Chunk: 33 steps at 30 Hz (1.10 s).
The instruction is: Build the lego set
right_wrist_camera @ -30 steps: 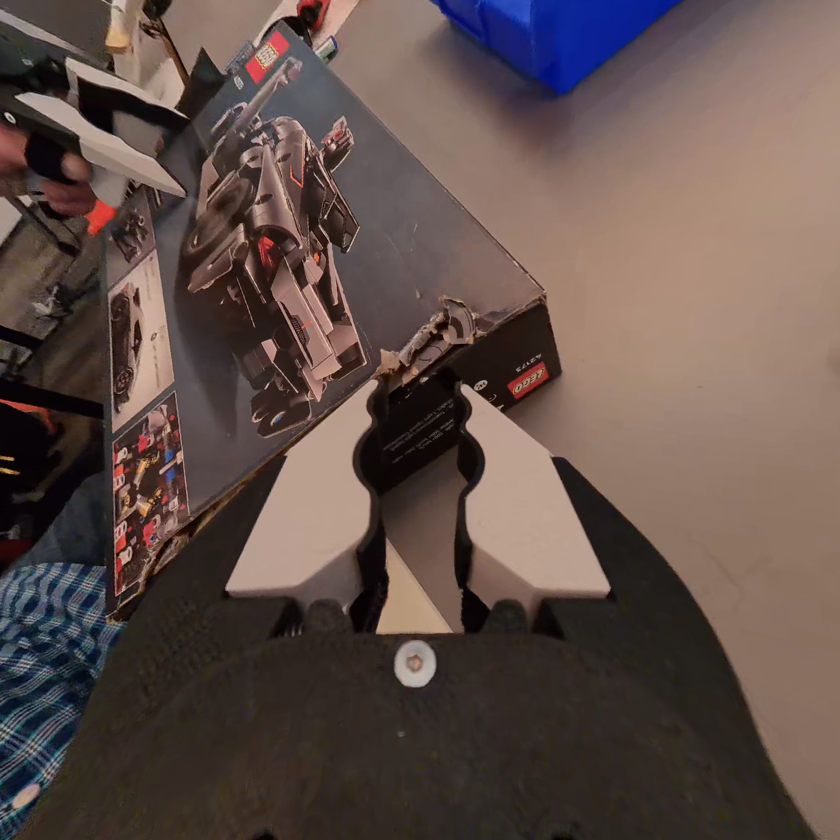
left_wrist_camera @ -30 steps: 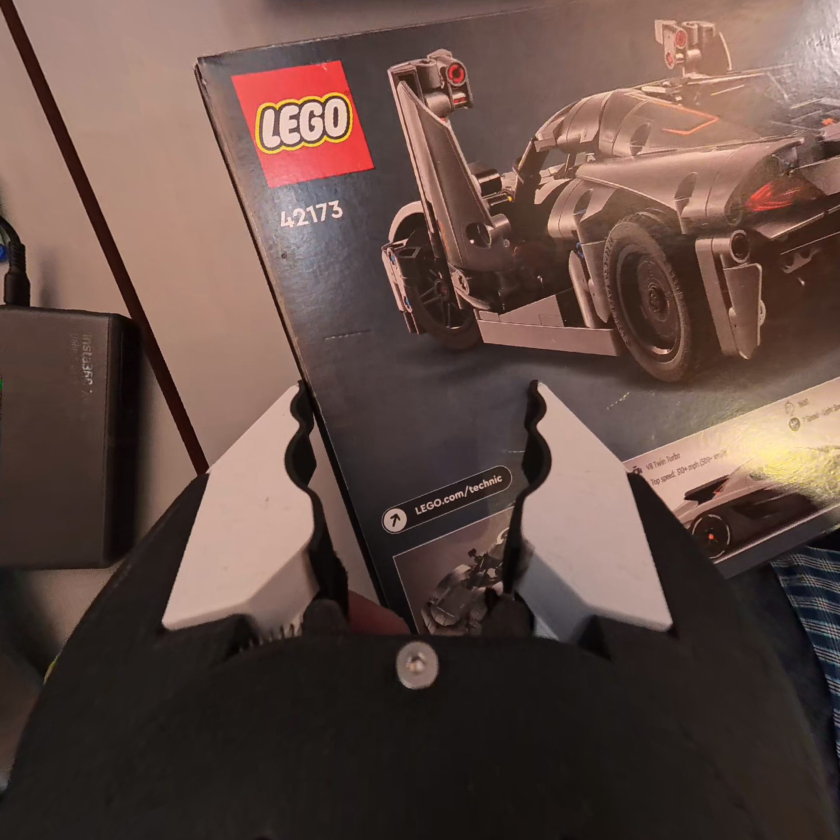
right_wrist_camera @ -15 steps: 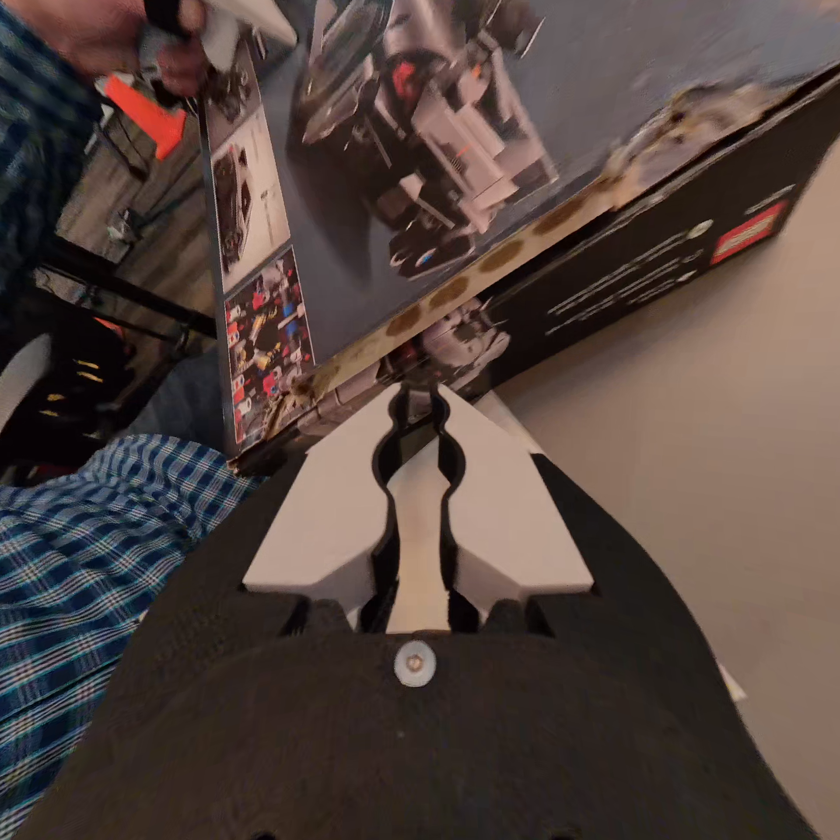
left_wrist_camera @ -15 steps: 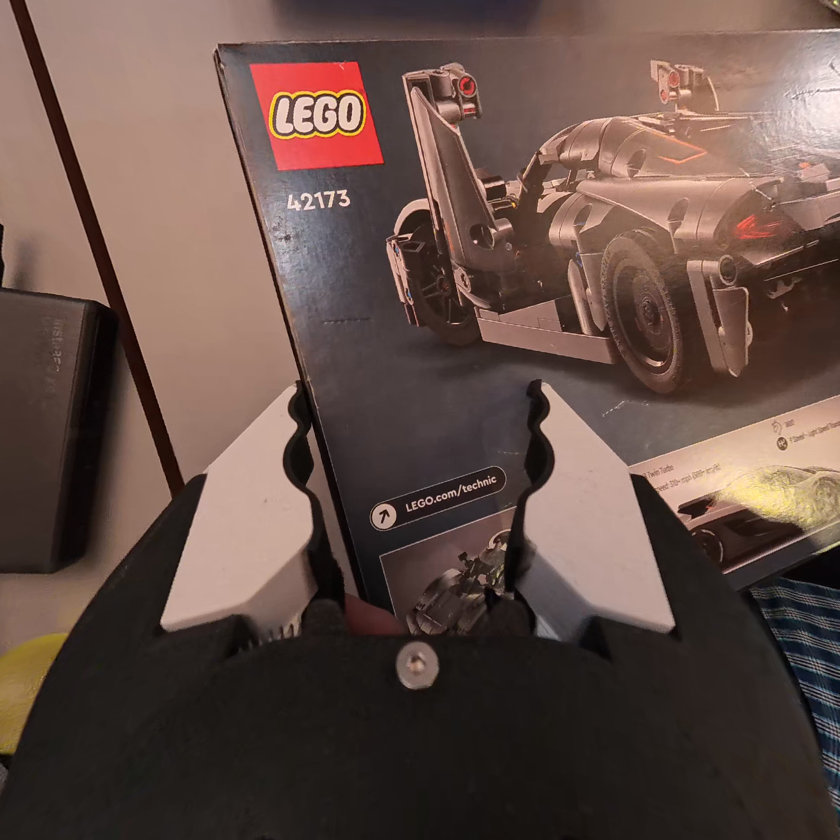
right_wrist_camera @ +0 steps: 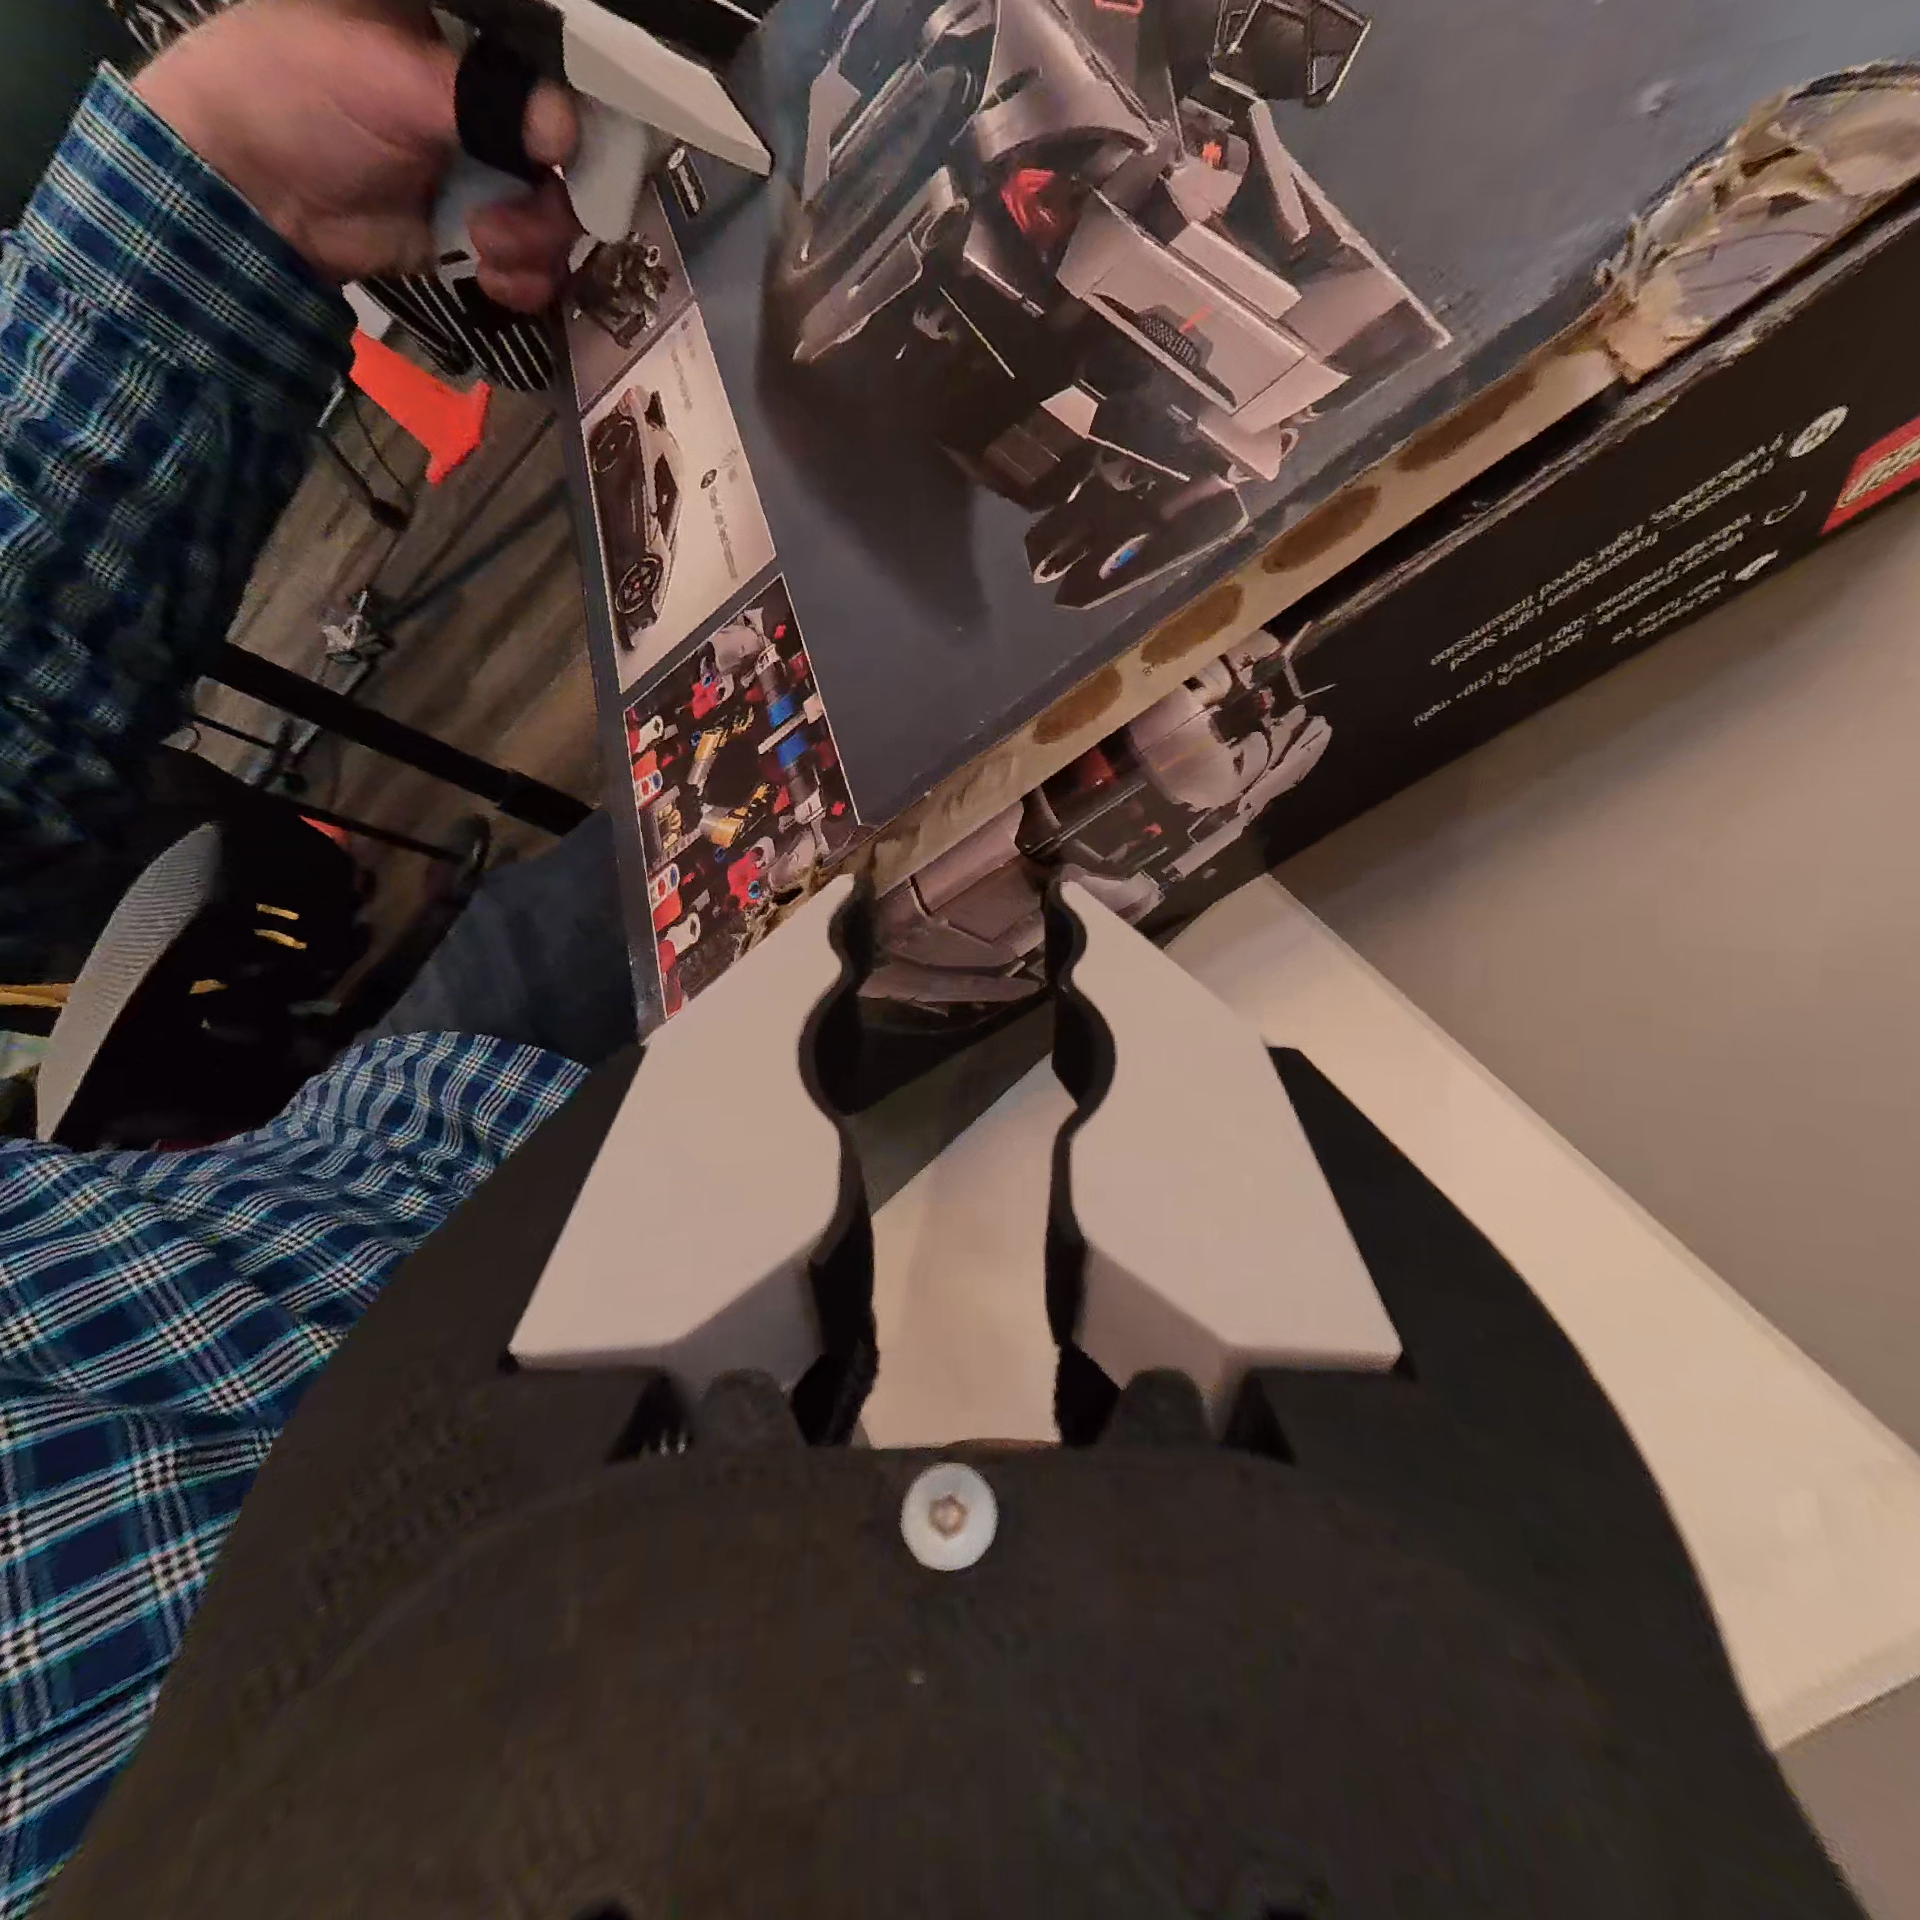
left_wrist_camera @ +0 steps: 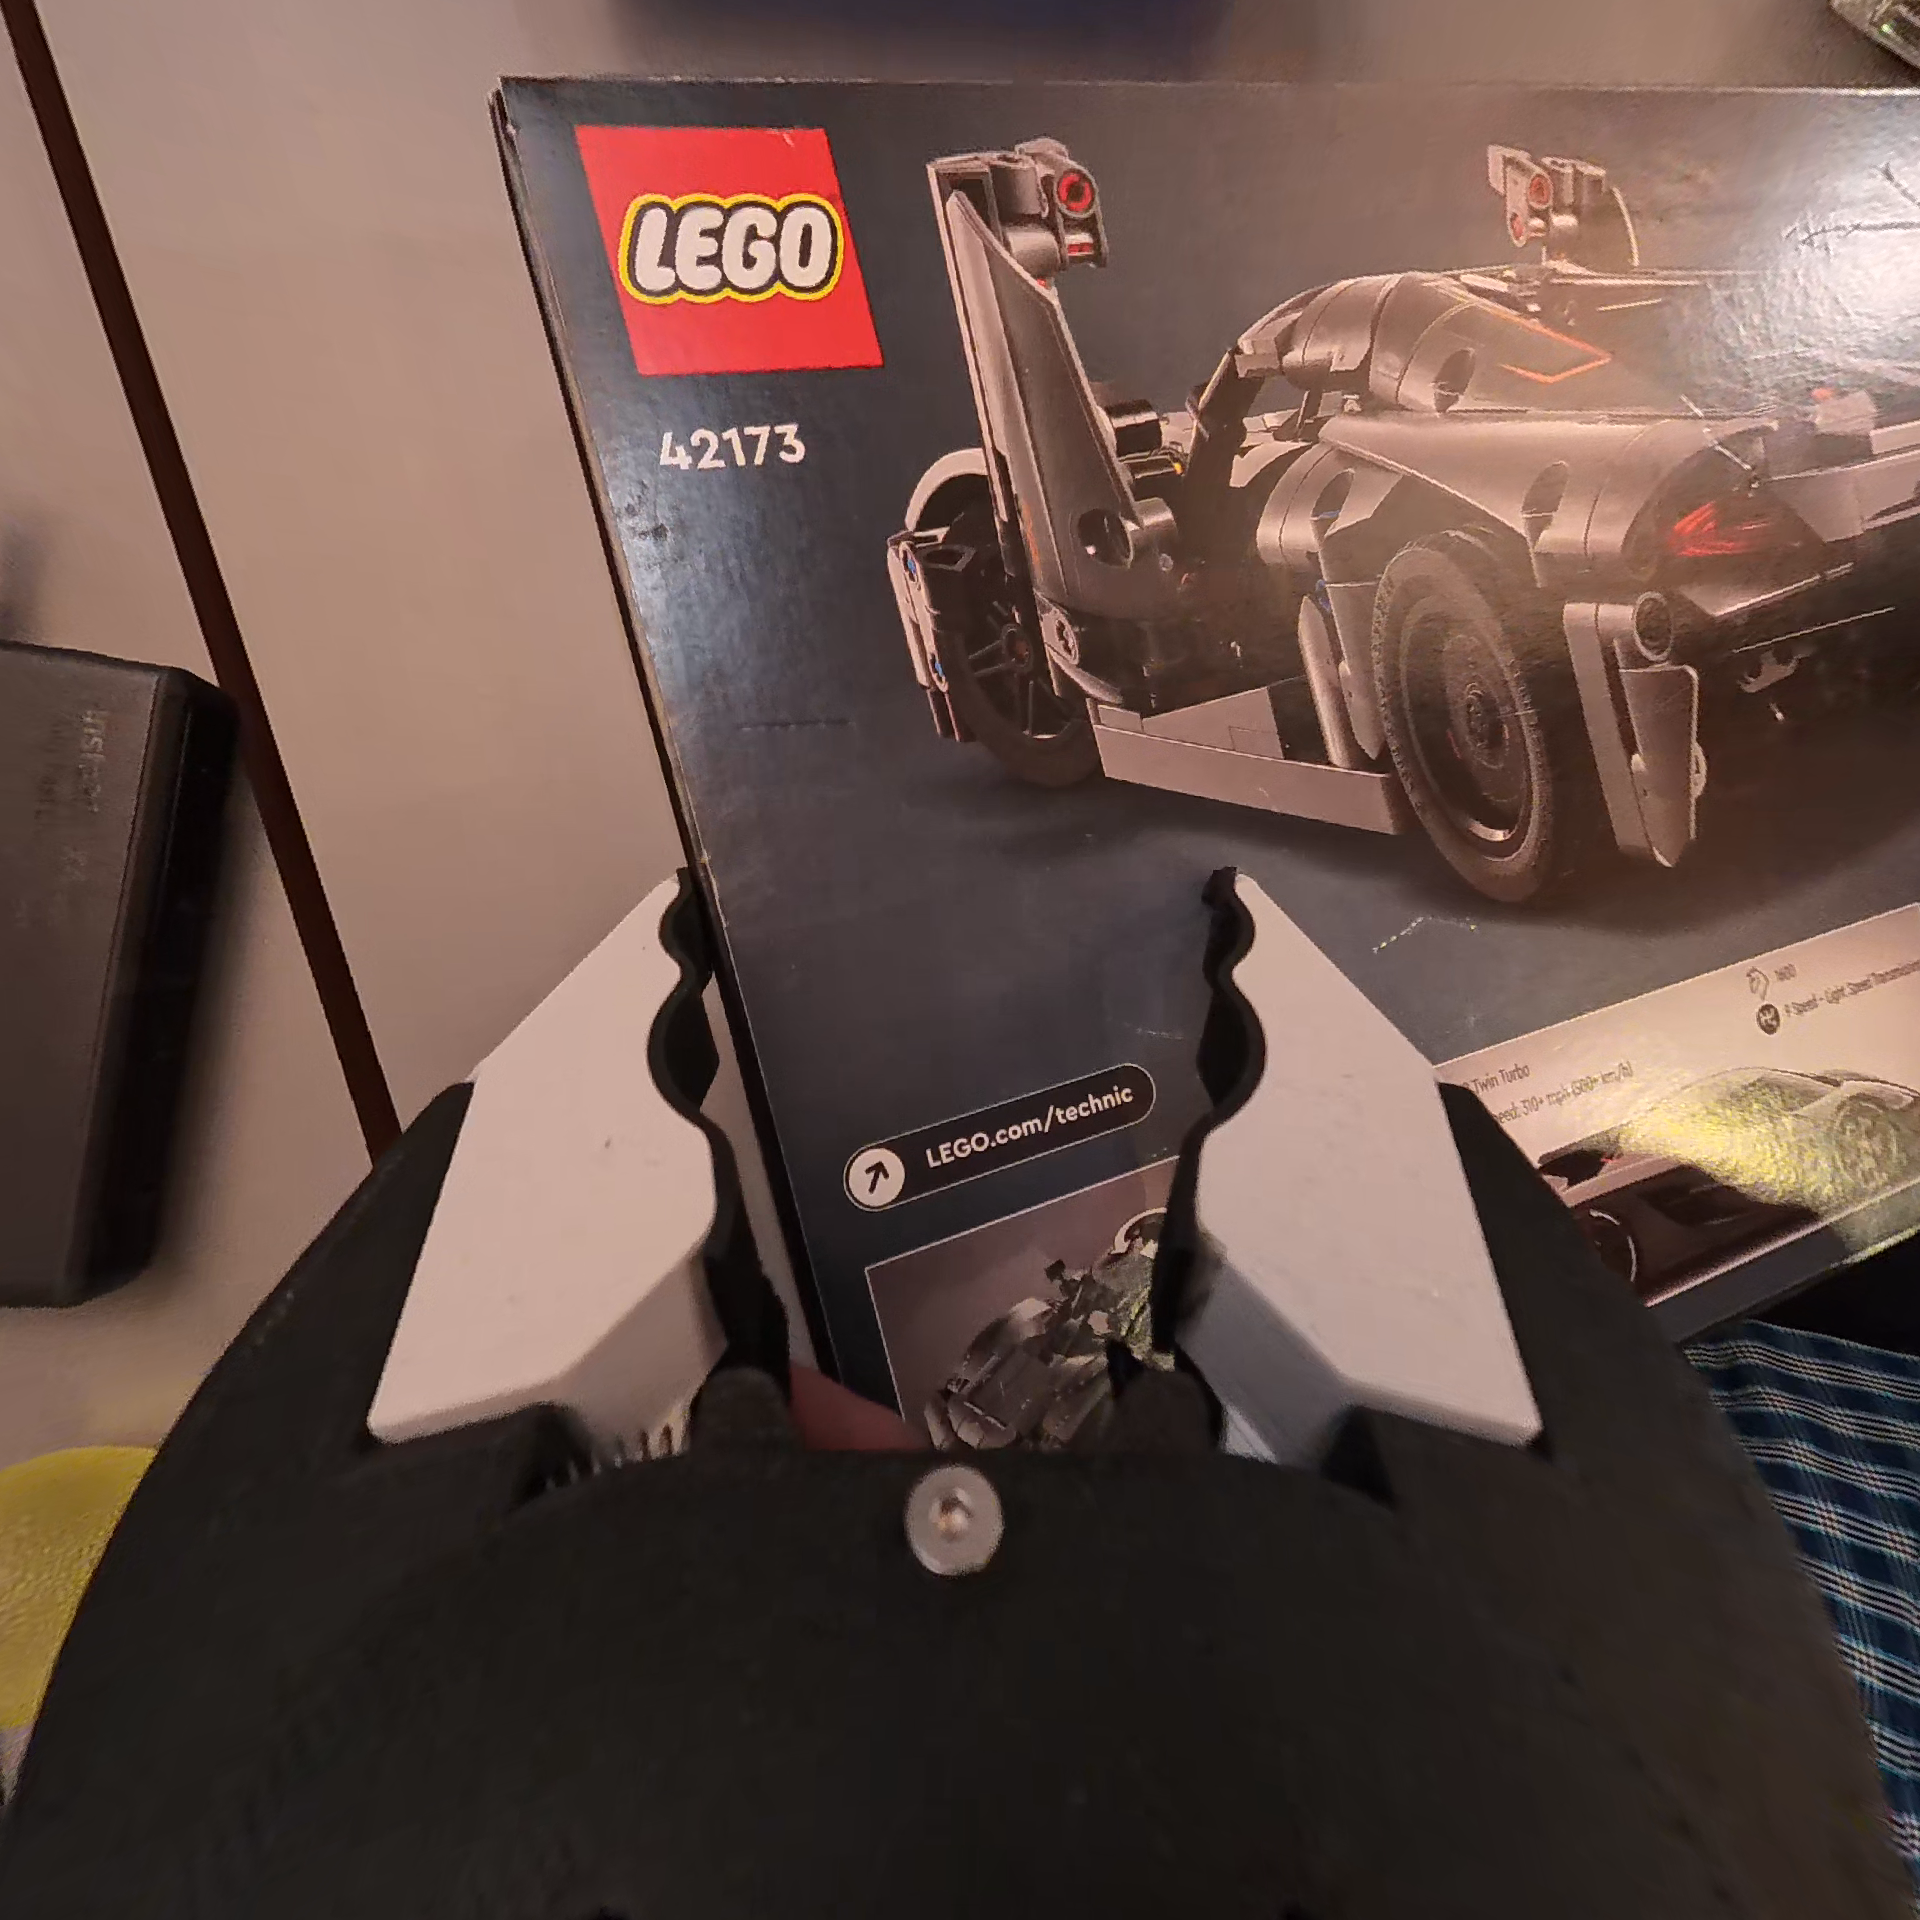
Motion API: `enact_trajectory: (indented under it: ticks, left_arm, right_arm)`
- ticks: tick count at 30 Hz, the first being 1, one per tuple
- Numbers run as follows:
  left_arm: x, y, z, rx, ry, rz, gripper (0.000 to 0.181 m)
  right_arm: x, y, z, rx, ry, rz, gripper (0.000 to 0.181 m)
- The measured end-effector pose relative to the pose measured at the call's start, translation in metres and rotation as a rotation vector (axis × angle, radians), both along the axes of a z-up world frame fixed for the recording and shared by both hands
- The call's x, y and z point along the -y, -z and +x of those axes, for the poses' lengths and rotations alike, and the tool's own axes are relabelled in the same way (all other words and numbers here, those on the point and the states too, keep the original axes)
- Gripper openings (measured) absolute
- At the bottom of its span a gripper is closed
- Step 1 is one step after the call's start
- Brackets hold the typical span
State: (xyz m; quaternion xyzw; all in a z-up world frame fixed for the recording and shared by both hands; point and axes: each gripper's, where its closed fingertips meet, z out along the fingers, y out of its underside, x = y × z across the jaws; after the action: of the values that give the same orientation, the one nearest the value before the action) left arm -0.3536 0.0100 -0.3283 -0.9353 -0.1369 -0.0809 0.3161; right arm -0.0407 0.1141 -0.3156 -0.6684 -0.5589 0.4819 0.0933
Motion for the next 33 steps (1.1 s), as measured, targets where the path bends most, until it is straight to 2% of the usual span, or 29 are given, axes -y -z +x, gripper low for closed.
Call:
enact_trajectory:
  ticks: [1, 9, 14, 19, 21, 23, 27, 33]
  left_arm:
    - [0.000, 0.000, 0.000, 0.000, -0.001, -0.002, 0.094]
    - [0.000, 0.001, 0.000, -0.004, -0.032, -0.004, 0.094]
    - [0.002, 0.000, 0.001, 0.016, -0.037, -0.021, 0.093]
    - [0.015, -0.001, 0.010, 0.060, -0.048, -0.027, 0.088]
    - [0.020, -0.001, 0.016, 0.078, -0.044, -0.027, 0.086]
    - [0.025, 0.000, 0.025, 0.084, -0.057, -0.031, 0.086]
    - [0.036, 0.000, 0.049, 0.111, -0.079, -0.030, 0.084]
    - [0.052, 0.000, 0.071, 0.102, -0.138, -0.004, 0.086]
  right_arm:
    - [0.000, 0.000, 0.000, 0.000, 0.009, -0.005, 0.029]
    - [0.001, 0.005, -0.015, 0.006, 0.076, 0.169, 0.026]
    - [-0.013, -0.001, -0.007, -0.018, 0.084, 0.079, 0.033]
    - [-0.024, -0.010, 0.004, -0.037, 0.087, 0.013, 0.031]
    - [-0.013, -0.009, 0.007, -0.018, 0.042, -0.053, 0.040]
    - [-0.010, -0.008, 0.009, -0.007, 0.031, -0.022, 0.049]
    - [-0.026, -0.008, 0.012, 0.013, 0.098, 0.032, 0.061]
    - [-0.047, 0.004, 0.010, 0.027, 0.163, 0.006, 0.030]
